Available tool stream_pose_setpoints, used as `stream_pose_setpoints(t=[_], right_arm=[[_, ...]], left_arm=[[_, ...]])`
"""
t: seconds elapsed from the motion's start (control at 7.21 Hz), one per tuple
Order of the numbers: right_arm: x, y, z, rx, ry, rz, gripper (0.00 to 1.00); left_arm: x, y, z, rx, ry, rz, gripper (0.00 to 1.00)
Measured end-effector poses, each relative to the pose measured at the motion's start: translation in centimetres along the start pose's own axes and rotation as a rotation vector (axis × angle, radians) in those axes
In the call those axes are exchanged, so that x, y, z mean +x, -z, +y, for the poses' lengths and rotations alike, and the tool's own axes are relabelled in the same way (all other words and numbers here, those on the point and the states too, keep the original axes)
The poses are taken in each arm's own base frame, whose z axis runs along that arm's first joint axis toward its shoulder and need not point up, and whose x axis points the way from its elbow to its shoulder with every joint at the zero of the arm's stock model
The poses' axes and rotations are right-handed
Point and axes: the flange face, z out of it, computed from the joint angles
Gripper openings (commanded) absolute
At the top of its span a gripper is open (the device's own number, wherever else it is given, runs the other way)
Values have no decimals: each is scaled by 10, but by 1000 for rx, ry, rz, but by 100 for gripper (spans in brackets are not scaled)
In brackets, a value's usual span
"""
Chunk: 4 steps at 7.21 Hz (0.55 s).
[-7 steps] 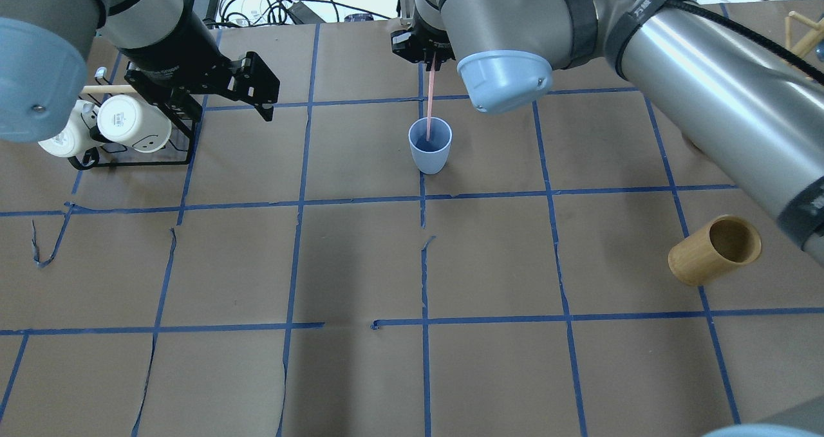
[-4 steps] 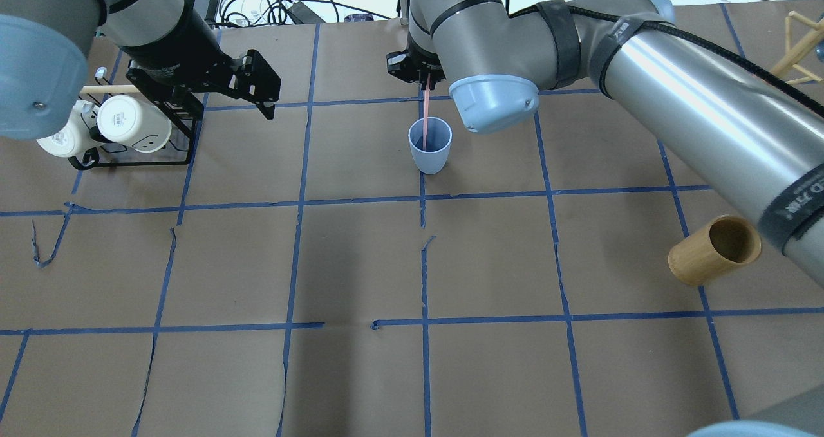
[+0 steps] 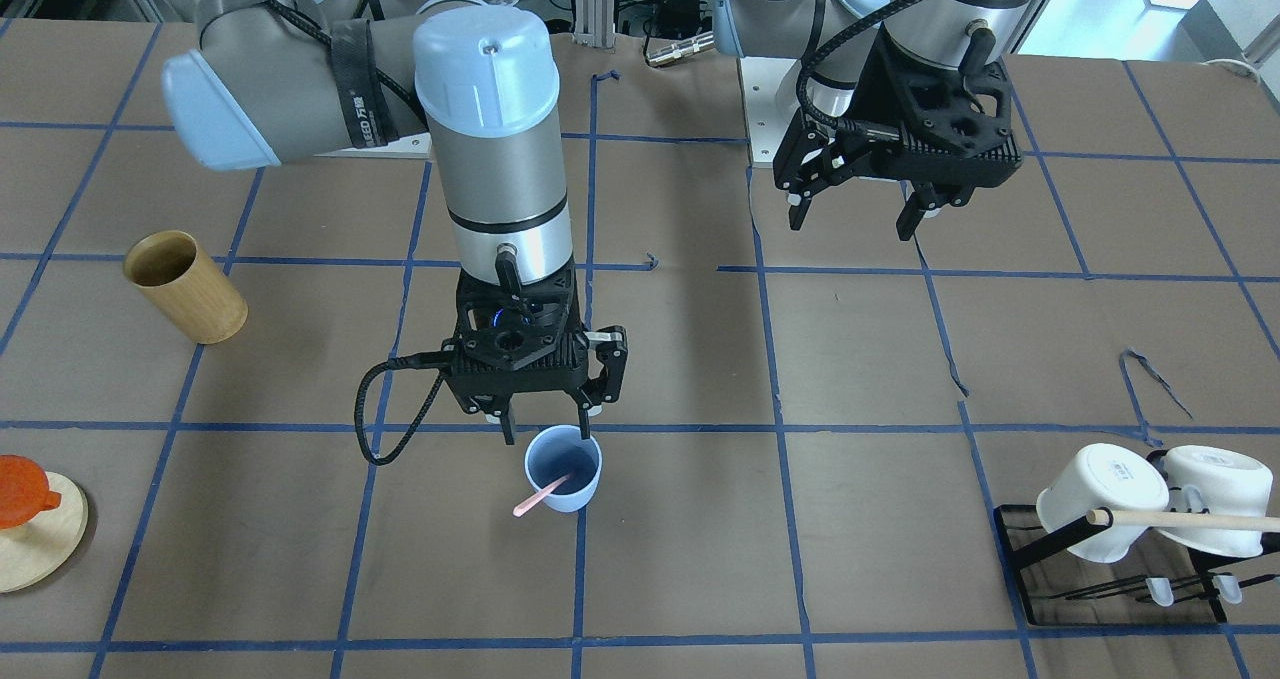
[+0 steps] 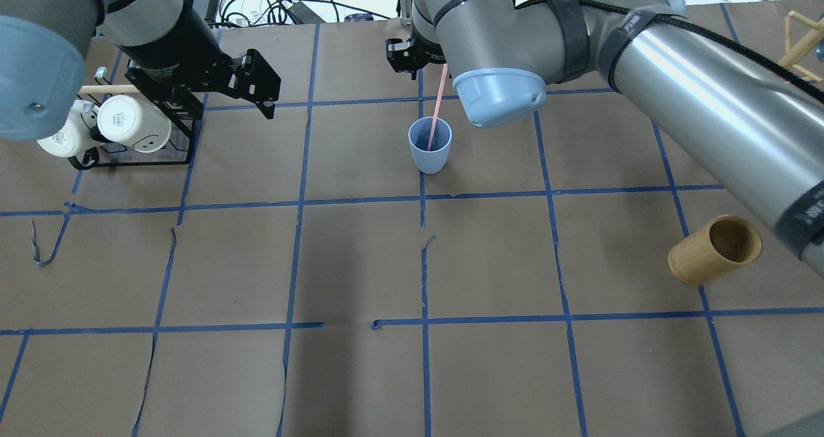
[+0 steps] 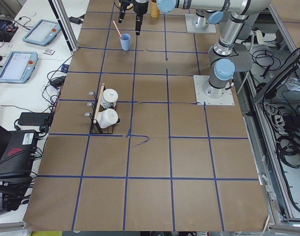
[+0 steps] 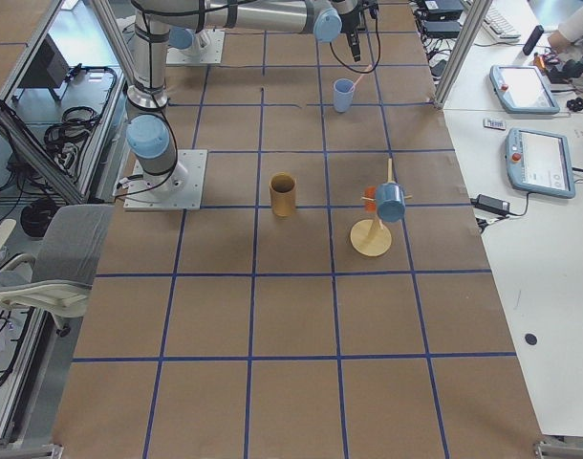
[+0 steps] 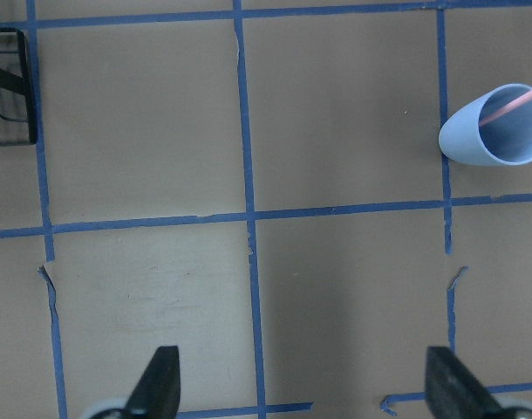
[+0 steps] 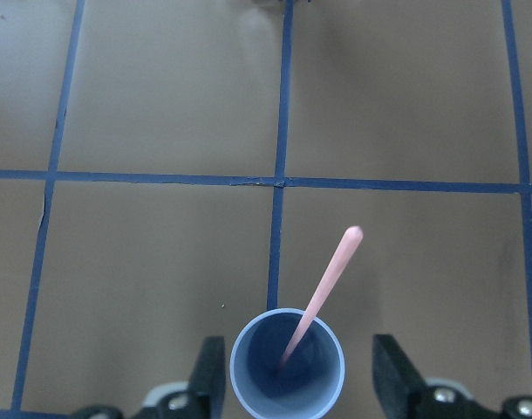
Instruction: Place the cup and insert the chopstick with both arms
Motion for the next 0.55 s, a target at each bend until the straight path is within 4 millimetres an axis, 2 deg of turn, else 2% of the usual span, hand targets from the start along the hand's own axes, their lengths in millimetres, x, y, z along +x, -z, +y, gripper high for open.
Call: stream_pose_setpoints(t=[0.14,0.28,0.42,0.55], right_arm=[[13,25,-8,-16,-16,1,100],[37,47,-15,-56,-19,16,100],[74,60,-19,-120,23,45,100],[120,64,-18,-199,91,72,100]], left_arm=[[-1,2,1,4,1,-5,100],[-1,3,2,6,1,-6,100],[-1,3,2,6,1,-4,100],[-2,4,2,8,3,-3,100]])
